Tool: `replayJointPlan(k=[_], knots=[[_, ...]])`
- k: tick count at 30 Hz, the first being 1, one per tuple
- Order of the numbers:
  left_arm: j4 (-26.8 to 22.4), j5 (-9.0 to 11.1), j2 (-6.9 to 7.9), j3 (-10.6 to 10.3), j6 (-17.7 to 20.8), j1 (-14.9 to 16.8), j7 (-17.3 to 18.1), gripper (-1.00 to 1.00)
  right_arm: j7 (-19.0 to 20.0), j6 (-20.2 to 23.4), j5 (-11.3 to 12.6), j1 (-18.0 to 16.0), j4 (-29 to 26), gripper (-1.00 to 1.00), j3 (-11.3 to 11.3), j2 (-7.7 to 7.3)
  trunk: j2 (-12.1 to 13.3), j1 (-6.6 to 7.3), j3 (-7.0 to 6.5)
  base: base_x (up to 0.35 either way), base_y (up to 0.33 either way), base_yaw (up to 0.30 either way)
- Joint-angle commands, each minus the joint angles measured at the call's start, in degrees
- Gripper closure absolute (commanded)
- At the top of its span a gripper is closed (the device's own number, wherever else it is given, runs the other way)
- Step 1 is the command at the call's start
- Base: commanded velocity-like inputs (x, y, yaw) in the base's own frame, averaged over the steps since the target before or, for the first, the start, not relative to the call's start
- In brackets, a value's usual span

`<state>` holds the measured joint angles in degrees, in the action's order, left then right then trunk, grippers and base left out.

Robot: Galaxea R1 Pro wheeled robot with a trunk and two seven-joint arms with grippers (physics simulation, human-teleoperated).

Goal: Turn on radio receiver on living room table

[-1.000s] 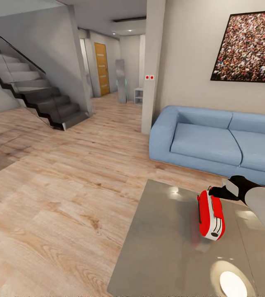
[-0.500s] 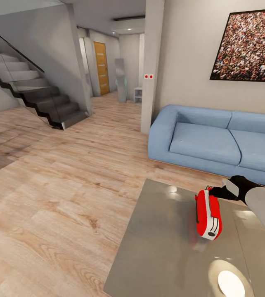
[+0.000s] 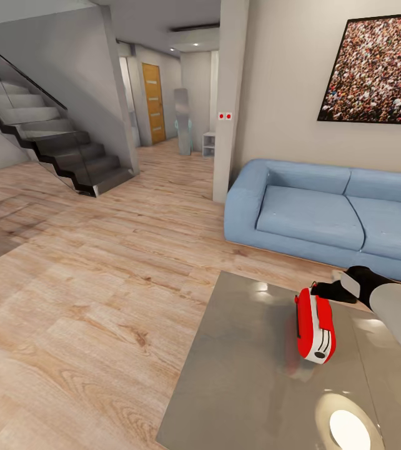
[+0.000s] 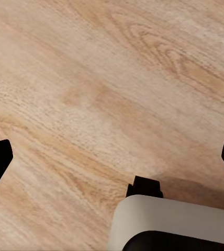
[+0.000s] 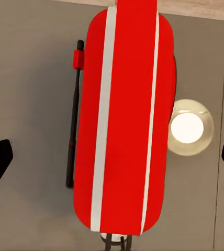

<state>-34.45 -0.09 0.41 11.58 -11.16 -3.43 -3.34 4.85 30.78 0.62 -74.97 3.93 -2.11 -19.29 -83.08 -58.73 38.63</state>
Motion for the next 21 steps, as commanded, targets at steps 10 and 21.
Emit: replayJointPlan(k=[10,21], knots=[[0.0,0.0,-0.02,0.0,0.0,0.0,0.0,-1.0,0.0,0.0,-0.1,0.0,0.0,-1.0,0.0,0.11,0.0,0.0,0.0,0.0,0.0,0.0],[0.0,0.0,0.03,0.0,0.0,0.0,0.0,-1.0,-0.3,0.0,-0.2,0.0,0.0,-1.0,0.0,-0.1,0.0,0.0,0.61,0.0,0.0,0.0]])
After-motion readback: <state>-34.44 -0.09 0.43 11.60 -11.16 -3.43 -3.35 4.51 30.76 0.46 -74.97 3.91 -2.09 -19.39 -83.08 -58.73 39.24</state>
